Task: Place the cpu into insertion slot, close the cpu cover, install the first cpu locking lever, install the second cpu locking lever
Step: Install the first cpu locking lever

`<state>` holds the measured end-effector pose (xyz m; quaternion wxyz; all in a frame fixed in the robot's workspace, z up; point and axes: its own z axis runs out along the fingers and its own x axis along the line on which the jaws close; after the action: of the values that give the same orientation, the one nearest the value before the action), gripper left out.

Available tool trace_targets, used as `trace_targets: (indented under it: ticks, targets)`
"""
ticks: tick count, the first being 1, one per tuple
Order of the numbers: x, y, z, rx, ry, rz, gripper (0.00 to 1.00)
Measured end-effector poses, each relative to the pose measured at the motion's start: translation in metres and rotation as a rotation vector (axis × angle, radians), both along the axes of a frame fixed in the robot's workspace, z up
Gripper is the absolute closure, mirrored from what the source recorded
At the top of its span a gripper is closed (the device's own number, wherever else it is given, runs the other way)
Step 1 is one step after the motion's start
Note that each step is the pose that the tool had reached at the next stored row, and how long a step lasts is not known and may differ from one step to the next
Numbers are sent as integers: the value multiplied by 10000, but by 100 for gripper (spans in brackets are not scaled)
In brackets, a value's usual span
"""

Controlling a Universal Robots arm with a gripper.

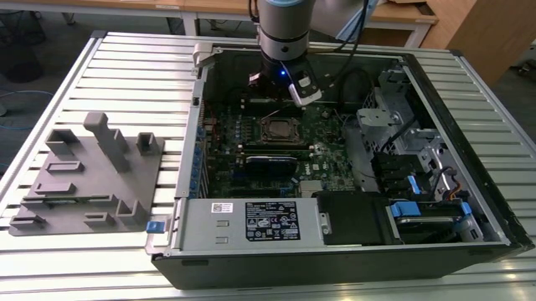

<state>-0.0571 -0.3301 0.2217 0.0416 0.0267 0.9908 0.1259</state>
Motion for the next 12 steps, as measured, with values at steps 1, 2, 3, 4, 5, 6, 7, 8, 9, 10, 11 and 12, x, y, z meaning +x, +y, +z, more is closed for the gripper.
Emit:
trace_targets:
  ticks: [1,2,3,4,5,6,7,8,9,10,11,12]
  targets:
    - [0,1,-1,-1,0,1,89]
    - [0,2,-4,-1,0,0,89]
    - [0,2,-11,-6,0,-1,89]
    - [0,2,-18,-13,0,-1,89]
    - [1,2,-29,-23,0,-2,89]
    - [1,2,-39,-30,0,-3,89]
    - [2,2,-49,-37,0,-3,89]
    - [3,2,-57,-44,0,-4,89]
    - [5,2,-63,-53,0,-3,89]
    - [9,2,-66,-65,2,-2,89]
    - [15,3,-68,-76,5,-2,89]
    - [25,3,-71,-82,8,-3,89]
